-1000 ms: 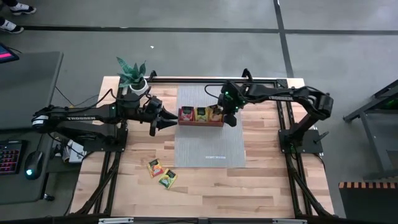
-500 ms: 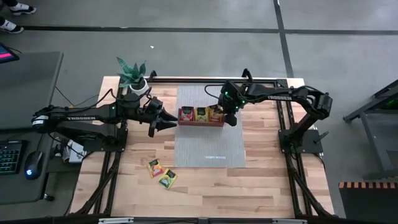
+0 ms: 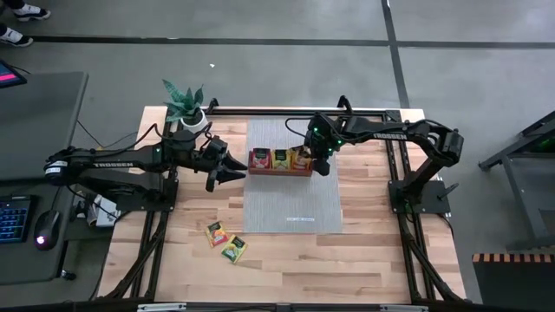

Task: Pick & Place Tea
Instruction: Put the orange tea bag into the right section of the wooden organizer, then put the yellow tea bag into the middle section of the wooden organizer

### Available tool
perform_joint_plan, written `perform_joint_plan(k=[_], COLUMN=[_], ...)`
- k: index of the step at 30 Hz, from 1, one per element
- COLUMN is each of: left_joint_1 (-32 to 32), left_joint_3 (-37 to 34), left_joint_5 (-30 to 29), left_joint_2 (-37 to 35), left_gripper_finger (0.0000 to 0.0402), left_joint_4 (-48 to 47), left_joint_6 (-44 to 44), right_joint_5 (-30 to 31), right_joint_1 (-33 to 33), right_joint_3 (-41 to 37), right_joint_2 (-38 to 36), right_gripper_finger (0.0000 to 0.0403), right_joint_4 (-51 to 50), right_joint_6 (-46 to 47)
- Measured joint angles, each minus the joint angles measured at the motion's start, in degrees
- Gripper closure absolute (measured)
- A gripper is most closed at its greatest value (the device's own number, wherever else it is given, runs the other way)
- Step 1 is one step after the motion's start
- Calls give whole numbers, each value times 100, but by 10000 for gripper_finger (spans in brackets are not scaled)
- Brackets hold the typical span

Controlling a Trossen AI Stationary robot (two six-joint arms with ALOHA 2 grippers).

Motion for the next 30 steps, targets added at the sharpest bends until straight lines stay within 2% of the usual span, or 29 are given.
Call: perform_joint_plan(k=[9, 15, 18, 26, 30], left_joint_1=[0, 0, 0, 0, 0], left_joint_3=[0, 2, -2, 0, -1], left_joint_5=[110, 72, 0, -200, -414], left_joint_2=[0, -207, -334, -920, -1239], left_gripper_finger=[236, 236, 236, 236, 236], left_joint_4=[-119, -339, -590, -1147, -1595], left_joint_6=[-2, 0, -1, -2, -16], right_joint_5=[-345, -363, -352, -319, -242], right_joint_1=[7, 7, 7, 7, 7], right_joint_3=[0, 0, 0, 0, 0], right_joint_2=[-13, -22, -24, -24, -117], right_gripper_finger=[402, 394, 362, 237, 199], right_joint_4=[-18, -35, -17, 1, -27], right_joint_6=[7, 7, 7, 169, 336])
